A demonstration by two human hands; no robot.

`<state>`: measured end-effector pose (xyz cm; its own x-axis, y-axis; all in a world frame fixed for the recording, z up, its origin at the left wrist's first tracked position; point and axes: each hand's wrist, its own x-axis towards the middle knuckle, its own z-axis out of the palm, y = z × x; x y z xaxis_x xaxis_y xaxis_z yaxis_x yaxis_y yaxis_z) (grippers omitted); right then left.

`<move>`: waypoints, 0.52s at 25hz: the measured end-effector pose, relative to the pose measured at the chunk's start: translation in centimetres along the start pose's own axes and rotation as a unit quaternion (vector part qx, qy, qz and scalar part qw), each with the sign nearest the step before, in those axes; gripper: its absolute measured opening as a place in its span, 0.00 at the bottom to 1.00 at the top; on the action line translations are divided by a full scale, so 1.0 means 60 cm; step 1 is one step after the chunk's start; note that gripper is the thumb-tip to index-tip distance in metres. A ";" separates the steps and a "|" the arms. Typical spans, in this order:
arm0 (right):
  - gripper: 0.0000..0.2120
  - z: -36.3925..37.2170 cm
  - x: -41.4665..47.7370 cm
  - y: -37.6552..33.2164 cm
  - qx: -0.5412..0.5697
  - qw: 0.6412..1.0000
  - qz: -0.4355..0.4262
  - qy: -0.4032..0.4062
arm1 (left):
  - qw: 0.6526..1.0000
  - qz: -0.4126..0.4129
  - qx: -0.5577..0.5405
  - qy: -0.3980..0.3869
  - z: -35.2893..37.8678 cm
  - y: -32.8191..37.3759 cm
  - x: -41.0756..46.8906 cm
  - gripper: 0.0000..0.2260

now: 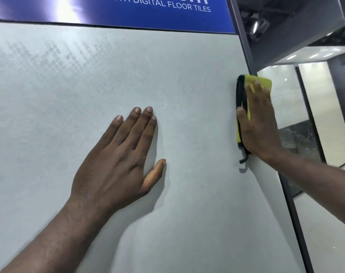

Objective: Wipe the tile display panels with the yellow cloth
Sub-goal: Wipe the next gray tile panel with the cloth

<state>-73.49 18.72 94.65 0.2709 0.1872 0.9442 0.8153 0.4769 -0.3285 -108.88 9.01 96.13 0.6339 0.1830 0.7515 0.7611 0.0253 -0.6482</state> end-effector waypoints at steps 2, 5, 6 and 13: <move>0.29 0.009 -0.047 -0.005 -0.009 0.997 -0.065 -0.027 | 1.000 0.003 -0.004 0.005 0.000 -0.001 -0.002 0.37; 0.29 -0.004 0.000 -0.027 0.010 0.980 -0.179 -0.081 | 1.000 -0.002 -0.013 0.008 -0.001 0.002 -0.001 0.37; 0.29 -0.006 0.015 -0.019 0.008 0.986 -0.152 -0.065 | 1.000 -0.005 -0.014 0.006 -0.002 0.002 -0.002 0.37; 0.31 -0.005 -0.127 -0.033 0.072 0.994 -0.051 -0.068 | 1.000 -0.001 -0.017 0.012 0.000 0.005 -0.002 0.37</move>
<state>-77.02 16.06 88.15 0.1101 0.2409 0.9643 0.7503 0.6161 -0.2396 -108.73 9.02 95.83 0.6347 0.1596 0.7561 0.7667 -0.0079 -0.6419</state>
